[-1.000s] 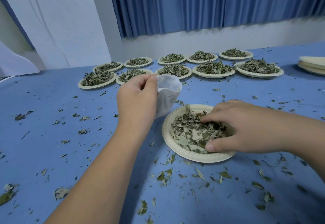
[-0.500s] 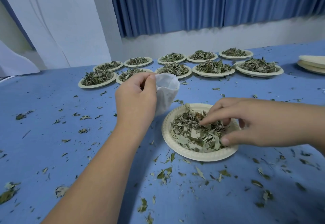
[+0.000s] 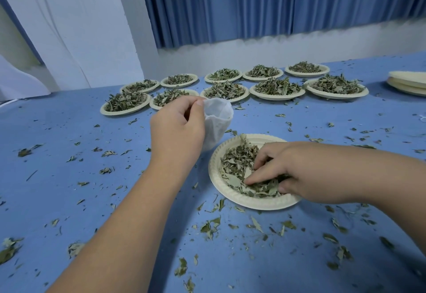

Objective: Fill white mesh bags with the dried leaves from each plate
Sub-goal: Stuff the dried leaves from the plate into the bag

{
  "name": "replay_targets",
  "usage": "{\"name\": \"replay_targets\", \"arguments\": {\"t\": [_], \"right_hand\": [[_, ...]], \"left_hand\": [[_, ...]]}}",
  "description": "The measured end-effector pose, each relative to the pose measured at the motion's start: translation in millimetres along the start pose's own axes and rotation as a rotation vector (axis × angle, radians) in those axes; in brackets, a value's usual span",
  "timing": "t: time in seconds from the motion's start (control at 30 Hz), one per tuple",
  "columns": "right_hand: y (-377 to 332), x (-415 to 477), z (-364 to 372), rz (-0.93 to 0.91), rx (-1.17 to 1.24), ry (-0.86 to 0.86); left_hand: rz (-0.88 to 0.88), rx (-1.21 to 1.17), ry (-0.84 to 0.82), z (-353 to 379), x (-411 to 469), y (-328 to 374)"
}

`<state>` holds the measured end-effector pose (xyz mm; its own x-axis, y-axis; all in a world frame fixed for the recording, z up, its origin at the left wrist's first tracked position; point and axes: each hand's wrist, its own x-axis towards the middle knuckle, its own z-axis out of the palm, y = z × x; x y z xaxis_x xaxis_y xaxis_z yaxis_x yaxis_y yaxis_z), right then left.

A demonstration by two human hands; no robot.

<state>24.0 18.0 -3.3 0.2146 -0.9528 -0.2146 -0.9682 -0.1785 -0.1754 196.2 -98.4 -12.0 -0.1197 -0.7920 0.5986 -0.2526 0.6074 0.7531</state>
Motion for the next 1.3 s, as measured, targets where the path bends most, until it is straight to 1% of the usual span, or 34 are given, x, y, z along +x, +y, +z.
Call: {"name": "replay_targets", "arguments": {"t": [0.17,0.33,0.57,0.63,0.73,0.83,0.9,1.17,1.3], "right_hand": [[-4,4,0,0.020,-0.035,0.009],[-8,5,1,-0.001,-0.117,0.019],[-7,7,0,-0.043,-0.189,0.043],[-8,7,2,-0.054,-0.205,0.057],[-9,8,5,-0.073,-0.260,0.071],[-9,9,6,-0.085,-0.278,0.093],[-9,9,7,-0.098,-0.291,0.118],[-9,8,11,-0.095,-0.282,0.199],[-8,8,14,-0.056,-0.196,0.248]], "left_hand": [[0.025,0.045,0.017,1,2,-4],[0.041,0.074,0.027,-1,4,-4],[0.070,0.083,0.104,-4,6,-6],[0.123,0.116,0.128,-4,7,-9],[0.285,0.240,0.146,-4,6,-12],[0.346,0.326,0.080,-2,4,-17],[0.342,0.348,0.029,1,1,-19],[0.273,0.262,-0.061,14,-8,-8],[0.251,0.266,-0.110,16,-10,-7]]}}
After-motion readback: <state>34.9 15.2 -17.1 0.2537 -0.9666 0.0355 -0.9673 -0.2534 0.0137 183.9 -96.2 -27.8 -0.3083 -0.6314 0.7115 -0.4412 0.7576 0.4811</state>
